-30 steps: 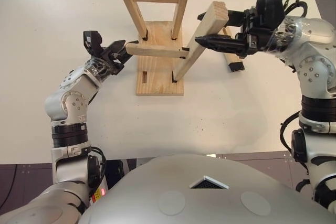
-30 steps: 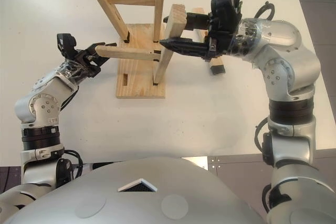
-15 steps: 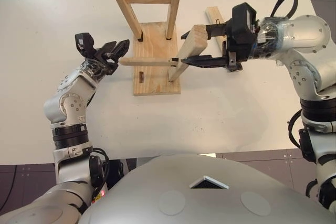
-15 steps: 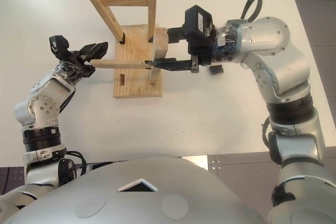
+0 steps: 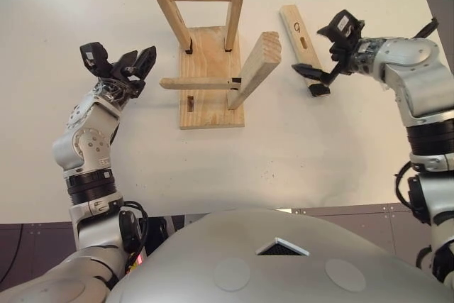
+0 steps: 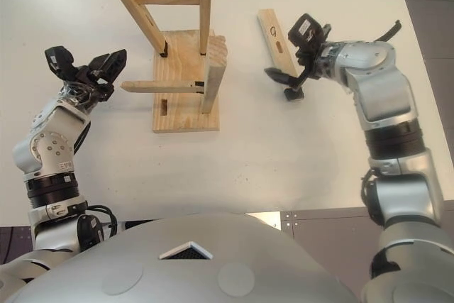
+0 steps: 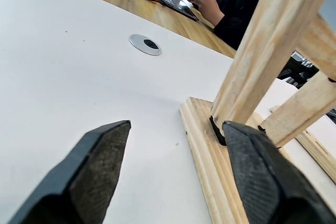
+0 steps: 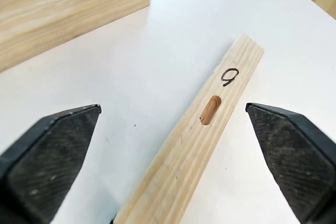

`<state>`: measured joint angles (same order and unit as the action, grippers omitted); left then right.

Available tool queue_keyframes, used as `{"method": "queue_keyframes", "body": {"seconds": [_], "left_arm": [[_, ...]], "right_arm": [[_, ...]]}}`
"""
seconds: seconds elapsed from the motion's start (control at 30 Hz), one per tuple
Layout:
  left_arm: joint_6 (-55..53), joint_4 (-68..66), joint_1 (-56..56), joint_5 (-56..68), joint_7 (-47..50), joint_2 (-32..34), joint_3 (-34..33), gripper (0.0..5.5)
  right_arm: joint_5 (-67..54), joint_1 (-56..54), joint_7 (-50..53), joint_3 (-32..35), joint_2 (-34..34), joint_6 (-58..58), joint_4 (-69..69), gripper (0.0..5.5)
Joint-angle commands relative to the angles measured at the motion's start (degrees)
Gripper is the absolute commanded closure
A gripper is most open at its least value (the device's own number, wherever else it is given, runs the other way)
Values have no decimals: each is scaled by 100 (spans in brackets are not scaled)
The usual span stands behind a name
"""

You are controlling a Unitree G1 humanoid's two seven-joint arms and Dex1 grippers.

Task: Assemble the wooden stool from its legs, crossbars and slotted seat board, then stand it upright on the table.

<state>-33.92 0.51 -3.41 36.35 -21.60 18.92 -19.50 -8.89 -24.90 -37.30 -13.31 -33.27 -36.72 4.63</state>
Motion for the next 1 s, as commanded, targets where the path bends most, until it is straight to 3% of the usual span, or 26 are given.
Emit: {"method": "queue_keyframes", "body": {"seconds": [0.03, 0.33, 0.57, 0.8, 1.0], "left_arm": [[72, 97, 84, -91, 135, 10, -118, 229], [43, 191, 120, -88, 150, 71, -144, 229], [467, 214, 30, -247, 533, -34, -397, 229], [1504, 367, -529, 29, 929, -149, -1208, 229], [1634, 969, -758, 413, 958, -95, -1324, 229]], "right_arm": [[14, 112, 551, 312, 407, -508, -80, 37], [119, 719, 915, 429, 407, -1131, -11, 37], [-121, 1254, 574, 323, 212, -2052, -518, 148], [45, 1232, 881, 467, 455, -1670, 52, 247], [98, 1150, 1100, 633, 573, -1328, 375, 330]]}}
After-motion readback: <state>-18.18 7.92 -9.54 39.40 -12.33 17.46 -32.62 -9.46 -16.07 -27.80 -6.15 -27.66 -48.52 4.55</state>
